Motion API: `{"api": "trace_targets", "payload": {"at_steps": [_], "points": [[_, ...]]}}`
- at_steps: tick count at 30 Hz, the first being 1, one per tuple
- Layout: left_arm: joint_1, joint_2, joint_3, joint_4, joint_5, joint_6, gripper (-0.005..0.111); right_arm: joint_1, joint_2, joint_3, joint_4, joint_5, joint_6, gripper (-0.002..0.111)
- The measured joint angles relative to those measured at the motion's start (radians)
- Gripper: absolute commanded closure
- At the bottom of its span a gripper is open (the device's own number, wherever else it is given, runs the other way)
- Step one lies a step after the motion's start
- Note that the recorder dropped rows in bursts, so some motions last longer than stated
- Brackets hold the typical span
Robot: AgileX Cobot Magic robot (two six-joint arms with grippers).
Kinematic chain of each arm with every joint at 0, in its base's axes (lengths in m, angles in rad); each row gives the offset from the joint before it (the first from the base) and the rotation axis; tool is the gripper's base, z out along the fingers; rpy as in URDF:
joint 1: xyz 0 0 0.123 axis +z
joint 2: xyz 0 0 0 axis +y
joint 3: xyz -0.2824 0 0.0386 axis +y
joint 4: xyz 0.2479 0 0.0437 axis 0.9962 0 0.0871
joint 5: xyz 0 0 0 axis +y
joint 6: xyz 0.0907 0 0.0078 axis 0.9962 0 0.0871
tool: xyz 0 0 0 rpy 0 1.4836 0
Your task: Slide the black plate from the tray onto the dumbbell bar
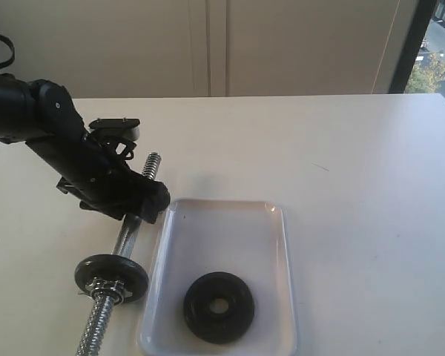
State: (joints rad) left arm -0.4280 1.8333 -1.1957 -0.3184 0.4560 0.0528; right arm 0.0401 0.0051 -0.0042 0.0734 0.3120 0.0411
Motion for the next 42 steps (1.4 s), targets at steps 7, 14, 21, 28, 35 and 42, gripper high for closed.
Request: {"api": "trace_targets", "payload": {"at_steps": [7, 14, 21, 28, 35, 42], "points": [[0.0, 0.026, 0.0, 0.0, -0.032, 0.0, 0.044, 0.0, 0.0, 0.0, 0.0, 0.0, 0.0, 0.108], [0.0, 0.055, 0.0, 0.0, -0.051, 0.0, 0.044, 0.0, 0.0, 0.0, 0.0, 0.0, 0.0, 0.108], [0.0, 0.055, 0.0, -0.002, -0.073, 0.0, 0.067, 0.0, 0.0, 0.0, 0.0, 0.0, 0.0, 0.108], [-0.001, 0.055, -0.002, -0.007, -0.069, -0.012, 0.107, 0.0, 0.0, 0.0, 0.0, 0.0, 0.0, 0.108], [-0.002, 0.053, -0.002, 0.019, -0.071, -0.03, 0.107, 0.0, 0.0, 0.0, 0.0, 0.0, 0.0, 0.108], [-0.003, 0.009, 0.006, 0.127, -0.009, -0.063, 0.107, 0.0, 0.0, 0.0, 0.0, 0.0, 0.0, 0.108]]}}
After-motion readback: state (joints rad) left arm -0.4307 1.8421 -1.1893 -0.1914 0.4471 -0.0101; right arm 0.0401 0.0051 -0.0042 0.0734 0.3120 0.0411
